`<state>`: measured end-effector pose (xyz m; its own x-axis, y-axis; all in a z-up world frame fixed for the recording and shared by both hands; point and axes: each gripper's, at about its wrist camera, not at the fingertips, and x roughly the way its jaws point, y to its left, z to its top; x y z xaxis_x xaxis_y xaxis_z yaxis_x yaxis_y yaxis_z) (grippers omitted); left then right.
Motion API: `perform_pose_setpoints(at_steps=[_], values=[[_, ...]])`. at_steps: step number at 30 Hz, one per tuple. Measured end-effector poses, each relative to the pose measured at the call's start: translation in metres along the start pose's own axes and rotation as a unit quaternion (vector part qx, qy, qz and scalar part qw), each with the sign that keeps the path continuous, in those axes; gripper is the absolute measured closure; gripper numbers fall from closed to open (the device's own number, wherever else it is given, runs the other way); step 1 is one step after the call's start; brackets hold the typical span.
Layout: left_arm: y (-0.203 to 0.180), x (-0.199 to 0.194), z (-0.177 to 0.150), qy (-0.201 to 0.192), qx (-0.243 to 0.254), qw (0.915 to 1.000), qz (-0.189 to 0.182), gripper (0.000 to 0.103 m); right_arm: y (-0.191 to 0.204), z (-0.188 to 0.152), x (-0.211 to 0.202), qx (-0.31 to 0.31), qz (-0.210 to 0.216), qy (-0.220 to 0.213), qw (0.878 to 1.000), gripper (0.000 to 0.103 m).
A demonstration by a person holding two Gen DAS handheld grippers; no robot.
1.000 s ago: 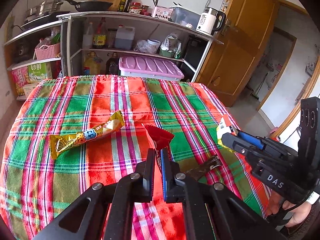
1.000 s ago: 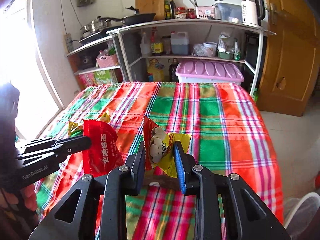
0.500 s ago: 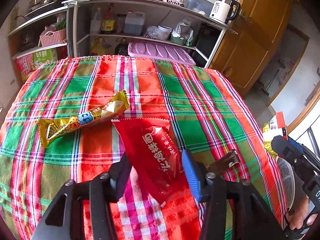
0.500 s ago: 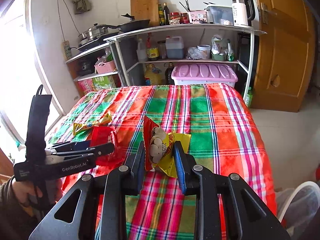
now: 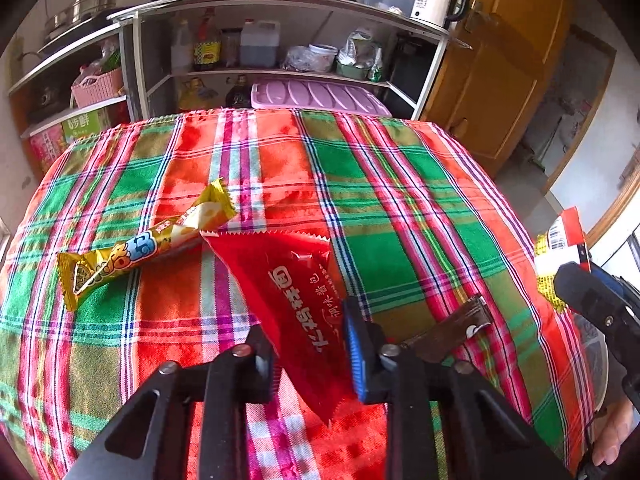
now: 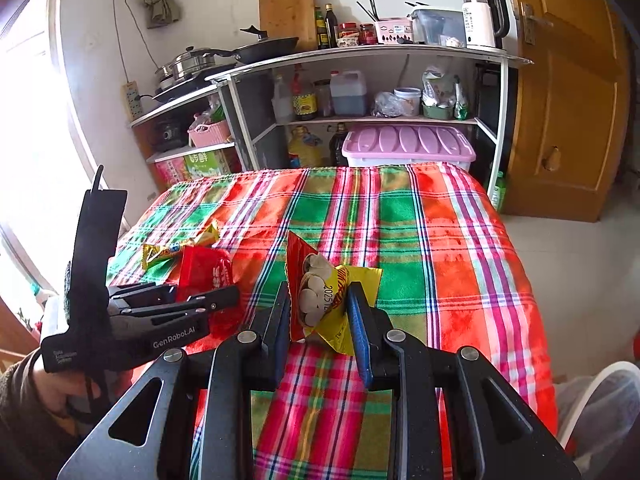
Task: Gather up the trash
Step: 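Carry the yellow packet and red bag over the white trash bin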
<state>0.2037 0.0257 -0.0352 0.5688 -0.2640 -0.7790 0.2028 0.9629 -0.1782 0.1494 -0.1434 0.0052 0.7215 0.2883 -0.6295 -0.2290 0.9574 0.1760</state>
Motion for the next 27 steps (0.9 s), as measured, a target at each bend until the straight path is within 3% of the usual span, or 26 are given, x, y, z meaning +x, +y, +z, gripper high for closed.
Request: perform_pose_setpoints(at_steps=[3,15,27], values=[[-0.006,-0.003,-0.002,-0.003,0.005,1.0000,-0.002,0.090,-0.002,-0.001,-0.002,0.002,-0.002,-0.001,1.000,0.075],[-0.025,-0.047,-0.004,-0.037,0.020,0.9984,-0.037,0.091,-0.015,-0.006,-0.037,0.024,-0.013,-0.028,0.999,0.075],[-0.117,-0.087,-0.017,-0.055,0.102,0.9869,-0.112,0.091,-0.055,-0.040,-0.111,0.071,-0.096,-0.056,0.991,0.075]])
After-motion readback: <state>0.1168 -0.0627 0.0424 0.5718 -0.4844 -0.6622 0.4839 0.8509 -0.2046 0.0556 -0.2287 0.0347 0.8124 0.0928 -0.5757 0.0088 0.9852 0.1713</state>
